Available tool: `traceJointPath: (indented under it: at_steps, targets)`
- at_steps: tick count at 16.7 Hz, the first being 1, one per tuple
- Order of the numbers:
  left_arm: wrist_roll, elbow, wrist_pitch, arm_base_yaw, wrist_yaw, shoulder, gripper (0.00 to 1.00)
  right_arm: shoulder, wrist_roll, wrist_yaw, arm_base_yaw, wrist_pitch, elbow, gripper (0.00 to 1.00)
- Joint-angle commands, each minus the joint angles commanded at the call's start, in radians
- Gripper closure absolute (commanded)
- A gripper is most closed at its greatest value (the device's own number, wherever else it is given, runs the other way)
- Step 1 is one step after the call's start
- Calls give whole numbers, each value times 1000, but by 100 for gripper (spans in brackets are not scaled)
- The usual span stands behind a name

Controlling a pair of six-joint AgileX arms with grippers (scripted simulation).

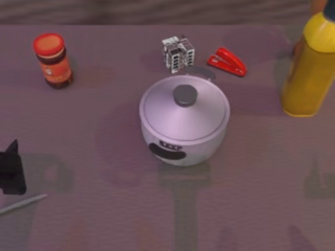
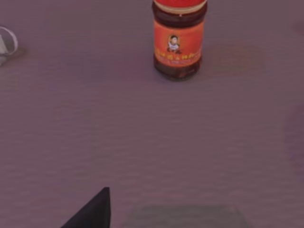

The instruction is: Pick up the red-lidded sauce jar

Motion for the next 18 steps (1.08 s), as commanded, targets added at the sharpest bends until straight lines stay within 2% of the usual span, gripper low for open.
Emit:
traceJointPath:
  at_steps: [9, 18]
  targets:
    - [84, 700, -422, -20, 59, 811, 0, 0, 0, 0, 0, 0, 0, 0]
    - [171, 1536, -753, -18, 69, 1608, 0, 0, 0, 0, 0, 0, 0, 0]
